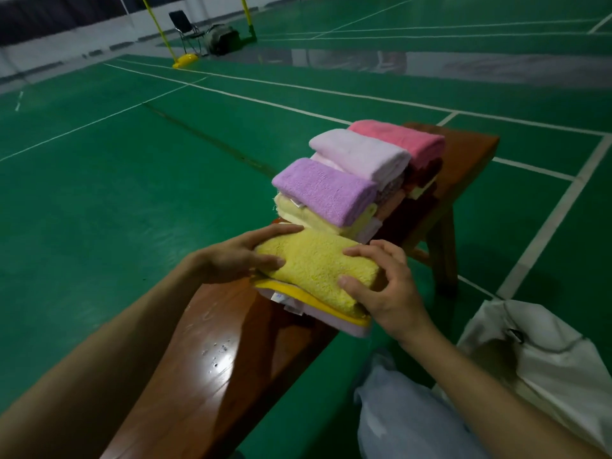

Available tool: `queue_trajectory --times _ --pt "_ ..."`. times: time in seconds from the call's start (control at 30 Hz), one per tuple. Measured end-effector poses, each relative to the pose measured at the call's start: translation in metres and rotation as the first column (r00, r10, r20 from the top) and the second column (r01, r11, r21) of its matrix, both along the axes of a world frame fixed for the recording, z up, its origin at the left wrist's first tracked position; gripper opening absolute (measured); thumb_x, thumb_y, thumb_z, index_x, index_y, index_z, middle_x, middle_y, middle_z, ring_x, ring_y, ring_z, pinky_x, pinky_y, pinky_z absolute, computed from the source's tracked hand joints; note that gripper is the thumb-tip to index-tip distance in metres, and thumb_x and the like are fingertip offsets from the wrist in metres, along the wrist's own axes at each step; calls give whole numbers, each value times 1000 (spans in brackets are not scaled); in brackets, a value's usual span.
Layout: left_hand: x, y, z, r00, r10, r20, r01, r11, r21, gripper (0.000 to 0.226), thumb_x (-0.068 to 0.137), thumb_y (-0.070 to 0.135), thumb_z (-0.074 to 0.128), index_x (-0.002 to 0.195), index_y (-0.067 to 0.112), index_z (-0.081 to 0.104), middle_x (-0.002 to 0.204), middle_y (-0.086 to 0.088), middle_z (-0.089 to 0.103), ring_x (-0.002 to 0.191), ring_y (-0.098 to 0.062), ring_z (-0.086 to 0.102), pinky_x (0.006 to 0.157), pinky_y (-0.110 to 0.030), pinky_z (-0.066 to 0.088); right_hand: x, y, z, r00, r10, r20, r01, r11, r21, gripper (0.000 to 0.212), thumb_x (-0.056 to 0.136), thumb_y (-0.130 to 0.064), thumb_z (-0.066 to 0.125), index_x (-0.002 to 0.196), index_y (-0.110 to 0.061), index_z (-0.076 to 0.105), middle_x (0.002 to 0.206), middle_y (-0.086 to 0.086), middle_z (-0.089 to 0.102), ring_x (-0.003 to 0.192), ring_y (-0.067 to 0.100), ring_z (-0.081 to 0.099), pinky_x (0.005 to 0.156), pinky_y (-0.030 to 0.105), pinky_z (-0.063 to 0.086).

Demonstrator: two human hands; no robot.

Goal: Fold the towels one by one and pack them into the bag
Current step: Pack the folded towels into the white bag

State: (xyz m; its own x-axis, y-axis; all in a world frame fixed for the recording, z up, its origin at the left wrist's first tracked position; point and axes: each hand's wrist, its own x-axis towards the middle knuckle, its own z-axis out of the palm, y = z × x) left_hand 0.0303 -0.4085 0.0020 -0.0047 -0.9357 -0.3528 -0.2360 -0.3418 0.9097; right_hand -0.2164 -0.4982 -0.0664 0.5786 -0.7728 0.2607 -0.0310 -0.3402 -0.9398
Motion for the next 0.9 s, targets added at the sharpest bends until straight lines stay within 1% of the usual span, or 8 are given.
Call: queue_trajectory --times 0.17,0.3,0.43,0.5,0.7,0.77,0.83,0.9 --pt "-5 4 1 993 -63 95 60 997 39 80 67 56 78 136 46 40 138 10 43 106 -4 58 85 -21 50 -5 5 -3 998 58 -18 -57 994 91 48 58 -71 63 105 -63 56 134 -2 36 123 11 44 90 14 42" --pt "-17 7 4 977 -28 213 26 1000 11 54 93 17 57 136 44 38 140 9 38 106 1 54 87 -20 49 -8 3 -6 994 106 41 -111 979 169 51 58 -72 64 107 -70 48 133 -5 36 121 12 47 84 13 47" --pt "-29 16 -2 976 51 211 -36 997 -74 53 84 28 64 127 54 48 134 13 42 101 1 56 82 -23 50 -10 4 -19 990 121 78 -131 980 149 61 55 -86 62 111 -74 41 133 -16 35 125 14 44 89 18 46" --pt "-34 20 -5 973 93 210 -70 991 -117 53 80 30 65 123 57 50 132 12 44 101 -1 57 82 -25 51 -11 5 -25 985 118 127 -136 980 142 69 53 -89 62 116 -69 41 138 -9 37 124 15 47 90 25 48" --pt "-52 17 -1 971 178 162 -155 977 -147 65 62 43 84 121 51 57 125 18 51 97 -5 59 78 -25 53 -26 -5 -19 977 145 155 -172 968 180 51 64 -63 72 111 -62 52 131 5 45 114 20 54 83 22 50" --pt "-72 8 2 968 180 175 -148 972 -181 58 74 28 80 123 47 56 120 24 54 97 -2 58 78 -20 51 -47 -17 -17 975 154 162 -184 965 188 51 65 -59 72 112 -59 53 131 6 48 110 18 56 79 22 51" --pt "-100 -7 4 964 164 211 -119 970 -212 56 79 18 71 126 41 52 122 24 51 97 8 56 78 -14 48 -76 -33 -16 973 142 180 -176 966 189 49 66 -55 73 111 -58 55 129 -5 51 106 9 58 77 19 51" --pt "-133 -26 0 963 137 232 -74 963 -259 56 78 22 69 128 39 49 130 21 46 102 15 52 81 -10 45 -111 -51 -20 976 107 192 -142 973 180 47 69 -48 76 110 -58 56 121 -23 53 100 0 58 76 17 51"
